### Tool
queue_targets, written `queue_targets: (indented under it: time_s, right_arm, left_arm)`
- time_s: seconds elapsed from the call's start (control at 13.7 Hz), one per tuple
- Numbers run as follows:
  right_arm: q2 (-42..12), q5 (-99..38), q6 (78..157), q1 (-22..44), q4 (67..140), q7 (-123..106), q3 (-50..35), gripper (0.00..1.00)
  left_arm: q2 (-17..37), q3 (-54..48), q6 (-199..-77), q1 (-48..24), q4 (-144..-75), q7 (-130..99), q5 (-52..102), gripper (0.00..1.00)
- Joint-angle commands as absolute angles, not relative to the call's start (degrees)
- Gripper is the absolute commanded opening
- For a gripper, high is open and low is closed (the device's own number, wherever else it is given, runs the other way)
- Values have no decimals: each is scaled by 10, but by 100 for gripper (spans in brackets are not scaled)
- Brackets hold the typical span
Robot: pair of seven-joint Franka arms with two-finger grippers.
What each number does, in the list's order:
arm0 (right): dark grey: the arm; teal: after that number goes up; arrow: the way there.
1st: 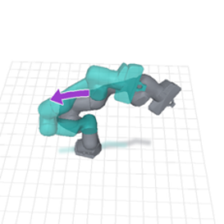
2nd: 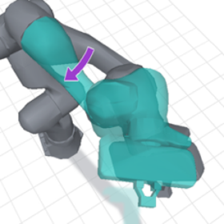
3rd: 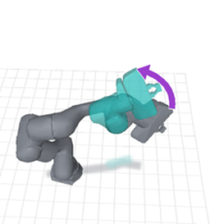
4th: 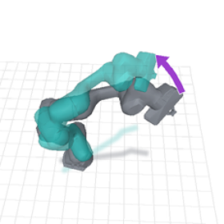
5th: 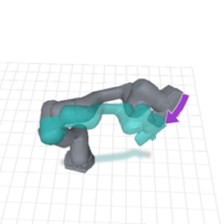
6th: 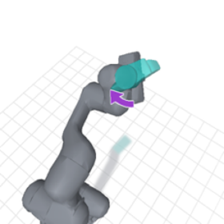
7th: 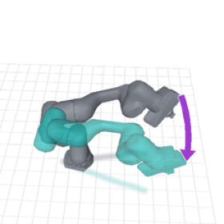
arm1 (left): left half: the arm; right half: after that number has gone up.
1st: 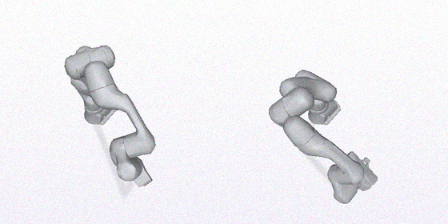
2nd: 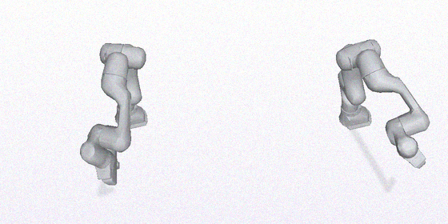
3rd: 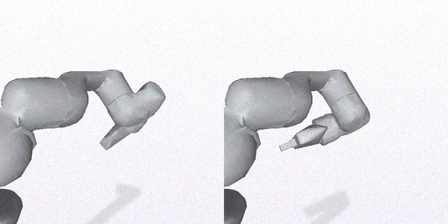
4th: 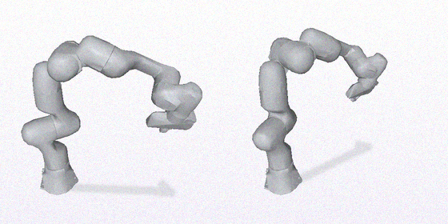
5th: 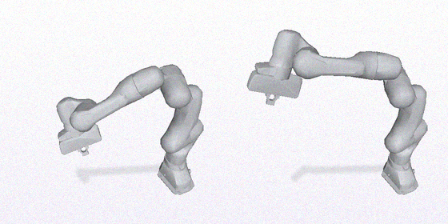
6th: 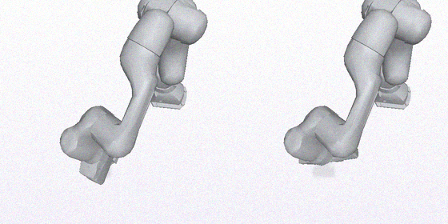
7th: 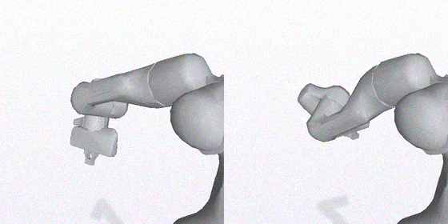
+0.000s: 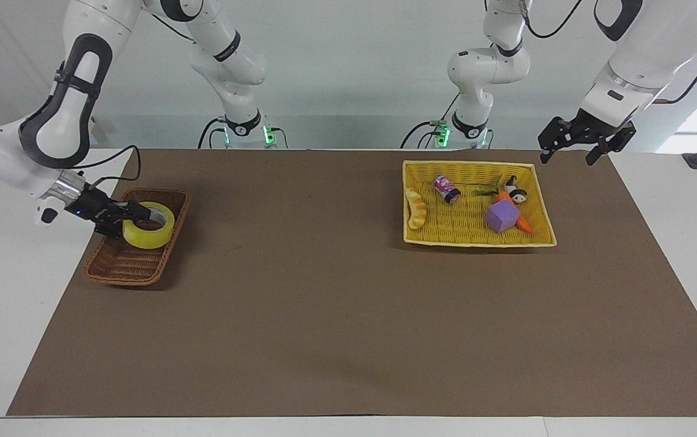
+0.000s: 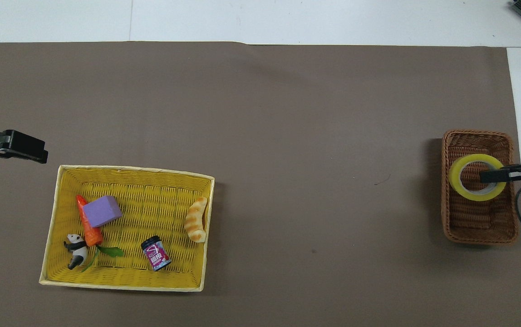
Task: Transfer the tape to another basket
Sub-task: 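Lower the tape into the wicker basket and open the right gripper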
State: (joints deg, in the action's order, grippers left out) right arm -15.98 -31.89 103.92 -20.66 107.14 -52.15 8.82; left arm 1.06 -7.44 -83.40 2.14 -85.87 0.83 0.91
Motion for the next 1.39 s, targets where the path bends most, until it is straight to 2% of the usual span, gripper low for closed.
queue_targets:
  time_s: [0.0, 0.22, 0.29, 0.37, 0.44, 0.66, 0.8, 1.32]
  right_arm:
    - [-169, -325, 1040, -214, 1071, -535, 84, 0]
    - [-188, -316, 1070, -218, 1078, -549, 84, 0]
    - [-189, -307, 1091, -214, 1079, -549, 84, 4]
    - [-193, -297, 1127, -209, 1080, -548, 84, 74]
    - [-197, -295, 1157, -208, 1081, -546, 84, 100]
    - [-197, -295, 1162, -208, 1065, -545, 78, 100]
    - [-183, -283, 1164, -173, 1046, -534, 83, 100]
    - [-69, -150, 1159, -85, 1020, -368, 79, 100]
  left_arm:
    - [13, -78, -825, 26, -854, 17, 15, 100]
    - [9, -78, -838, 38, -862, 12, 19, 100]
    - [4, -78, -838, 39, -859, 12, 18, 100]
    - [-7, -78, -838, 39, -859, 12, 18, 100]
    - [-16, -78, -835, 40, -859, 11, 18, 100]
    - [-20, -78, -835, 39, -860, 11, 18, 100]
    - [-20, -78, -835, 39, -860, 11, 18, 100]
    - [-20, -78, -835, 40, -860, 11, 18, 100]
